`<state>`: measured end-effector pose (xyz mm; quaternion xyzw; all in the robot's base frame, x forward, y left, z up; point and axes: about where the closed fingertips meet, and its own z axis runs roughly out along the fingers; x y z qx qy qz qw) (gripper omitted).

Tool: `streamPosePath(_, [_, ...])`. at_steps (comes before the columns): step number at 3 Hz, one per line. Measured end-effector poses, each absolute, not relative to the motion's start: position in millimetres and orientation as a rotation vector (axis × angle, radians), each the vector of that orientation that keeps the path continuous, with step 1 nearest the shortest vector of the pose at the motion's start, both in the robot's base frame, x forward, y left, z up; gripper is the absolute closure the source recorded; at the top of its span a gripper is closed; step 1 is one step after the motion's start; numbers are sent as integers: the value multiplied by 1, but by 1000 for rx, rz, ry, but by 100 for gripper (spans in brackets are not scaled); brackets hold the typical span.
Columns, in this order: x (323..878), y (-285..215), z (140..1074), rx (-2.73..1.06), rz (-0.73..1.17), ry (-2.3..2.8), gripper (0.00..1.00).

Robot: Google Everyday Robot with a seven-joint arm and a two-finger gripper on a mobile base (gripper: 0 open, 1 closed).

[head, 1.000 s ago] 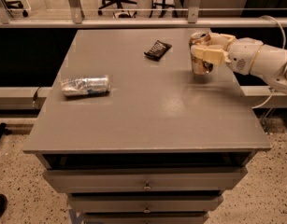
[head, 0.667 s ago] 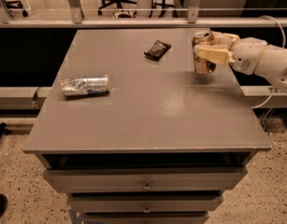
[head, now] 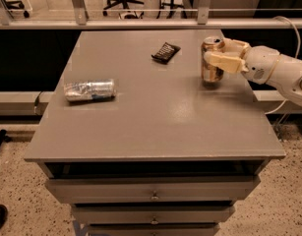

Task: Place orange can upright

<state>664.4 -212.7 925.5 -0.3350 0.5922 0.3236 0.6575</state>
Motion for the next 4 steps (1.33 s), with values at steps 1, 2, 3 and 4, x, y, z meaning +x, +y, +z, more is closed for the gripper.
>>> streamPosePath(1, [664,-207,918,-779,783,1311,82])
streamPosePath(2, [664,-204,910,-825,810,1284,59])
streamPosePath(3, [661,-203,905,-865,829,1265,35])
streamPosePath(4, [655,-207,904,-892,827,1261,12])
